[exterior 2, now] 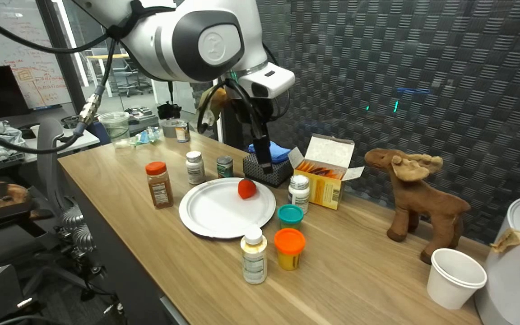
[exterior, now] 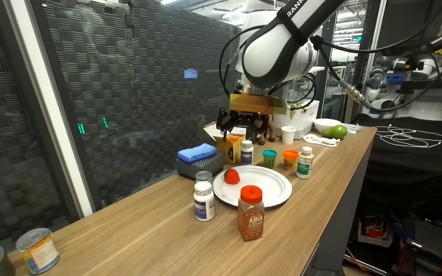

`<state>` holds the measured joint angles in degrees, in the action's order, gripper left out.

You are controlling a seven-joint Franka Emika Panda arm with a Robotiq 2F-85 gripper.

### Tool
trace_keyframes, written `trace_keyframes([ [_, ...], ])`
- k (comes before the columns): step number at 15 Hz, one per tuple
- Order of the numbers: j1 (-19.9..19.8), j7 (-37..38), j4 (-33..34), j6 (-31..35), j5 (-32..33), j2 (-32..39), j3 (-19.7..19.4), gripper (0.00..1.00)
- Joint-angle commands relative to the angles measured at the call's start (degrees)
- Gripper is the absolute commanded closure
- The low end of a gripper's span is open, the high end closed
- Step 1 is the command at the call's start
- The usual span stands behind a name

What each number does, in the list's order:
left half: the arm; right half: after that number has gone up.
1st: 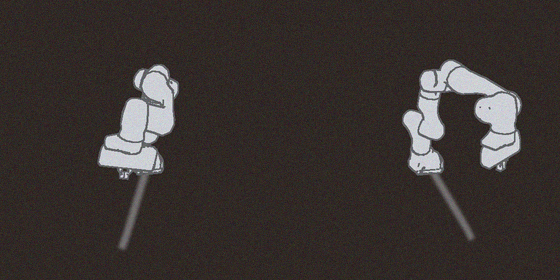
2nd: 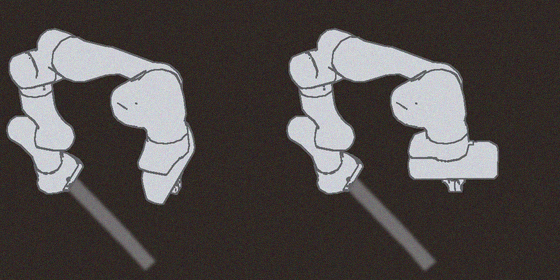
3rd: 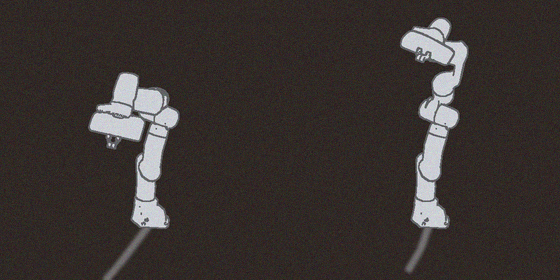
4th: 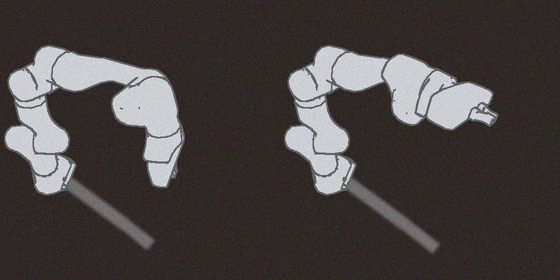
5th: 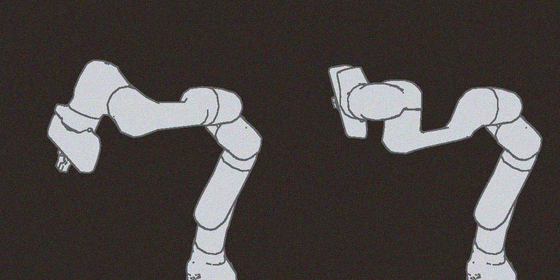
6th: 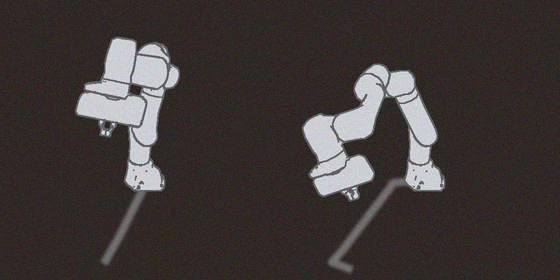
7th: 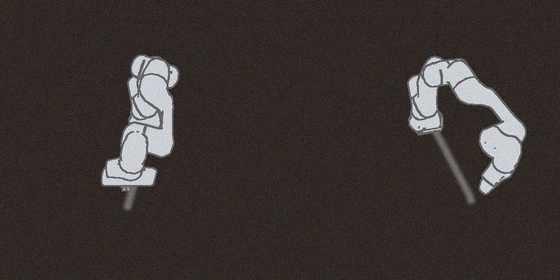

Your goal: Put the plush toy and all the containers on the white plate

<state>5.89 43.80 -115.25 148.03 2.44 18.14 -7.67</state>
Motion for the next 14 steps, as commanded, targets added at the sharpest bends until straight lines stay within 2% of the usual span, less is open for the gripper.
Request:
trace_keyframes([
  [1,-0.32,-0.1,0.03,-0.08,0.03,0.24,0.3,0.0],
  [6,-0.76,-1.83,0.41,-0.29,0.0,0.65,0.53,0.0],
  [7,-0.41,-2.28,1.01,0.66,2.85,0.99,-0.71,0.0],
  [10,-1.59,-8.35,2.07,1.27,6.14,1.87,-1.04,0.0],
  [14,-3.56,-18.65,2.66,3.77,5.0,3.78,-0.05,0.0],
])
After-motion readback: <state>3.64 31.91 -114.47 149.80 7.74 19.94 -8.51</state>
